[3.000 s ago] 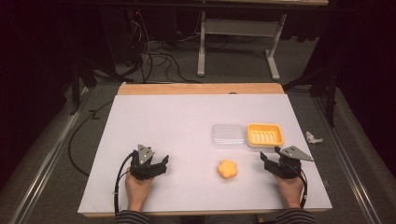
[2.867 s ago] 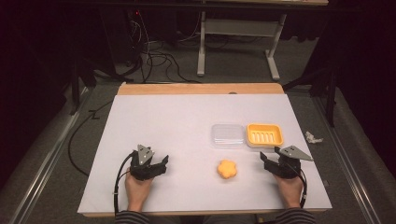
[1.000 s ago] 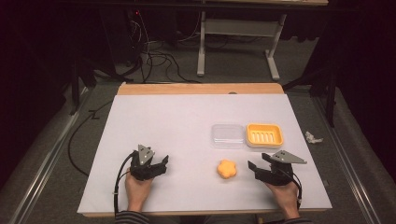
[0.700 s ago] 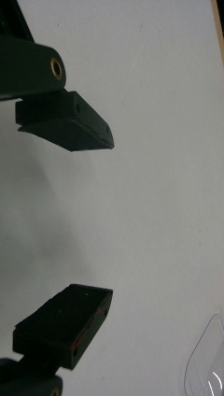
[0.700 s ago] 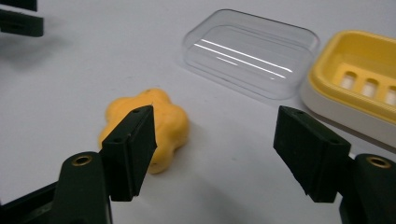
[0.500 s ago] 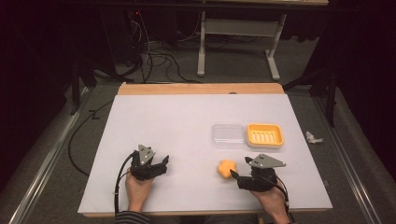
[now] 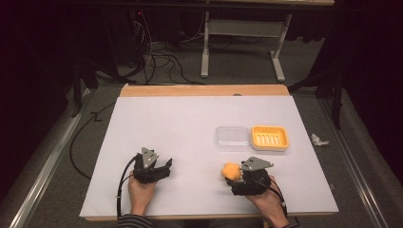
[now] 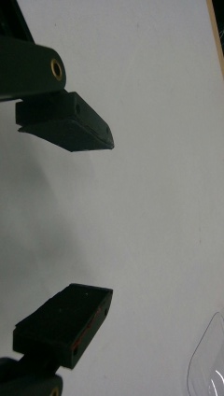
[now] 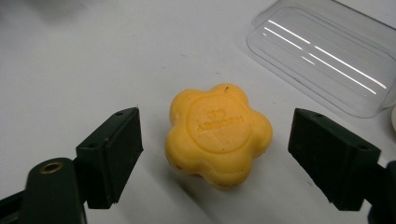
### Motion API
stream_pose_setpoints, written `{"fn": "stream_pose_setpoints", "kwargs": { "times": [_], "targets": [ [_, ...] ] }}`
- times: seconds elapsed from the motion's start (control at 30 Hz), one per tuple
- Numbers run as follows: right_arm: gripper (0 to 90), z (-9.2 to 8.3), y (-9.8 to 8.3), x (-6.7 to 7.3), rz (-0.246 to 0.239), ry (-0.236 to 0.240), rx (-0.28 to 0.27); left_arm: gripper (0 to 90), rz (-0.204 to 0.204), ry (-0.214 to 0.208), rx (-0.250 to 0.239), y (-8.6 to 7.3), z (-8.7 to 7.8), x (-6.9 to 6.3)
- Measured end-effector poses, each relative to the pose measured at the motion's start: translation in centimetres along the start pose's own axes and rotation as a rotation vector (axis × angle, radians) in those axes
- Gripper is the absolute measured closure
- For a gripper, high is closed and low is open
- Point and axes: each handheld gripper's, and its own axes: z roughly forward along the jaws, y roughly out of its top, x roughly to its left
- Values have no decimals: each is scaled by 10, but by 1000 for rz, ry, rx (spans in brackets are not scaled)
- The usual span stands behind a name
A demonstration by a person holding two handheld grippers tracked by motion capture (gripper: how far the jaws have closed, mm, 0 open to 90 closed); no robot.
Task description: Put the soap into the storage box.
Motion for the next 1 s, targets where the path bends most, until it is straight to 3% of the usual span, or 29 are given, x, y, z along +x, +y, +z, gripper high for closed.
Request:
{"fn": "stream_pose_setpoints", "kwargs": {
  "times": [0.1, 0.2, 0.37, 0.5, 0.77, 1.0],
  "targets": [
    [169, 5, 0, 1, -3, -19, 12, 239, 3, -1, 1, 0, 0, 0],
    [169, 14, -2, 1, 20, -3, 30, 239, -4, 2, 0, 0, 0, 0],
    [175, 39, 0, 2, 23, -4, 105, 238, -1, 3, 2, 0, 0, 1],
    [268, 37, 0, 0, 30, -24, 94, 238, -6, 5, 2, 1, 0, 1],
    [273, 38, 1, -2, 36, -6, 107, 236, -9, 6, 1, 1, 0, 1],
    [276, 36, 2, 2, -13, 0, 103, 236, -9, 7, 0, 1, 0, 1]
  ]
}}
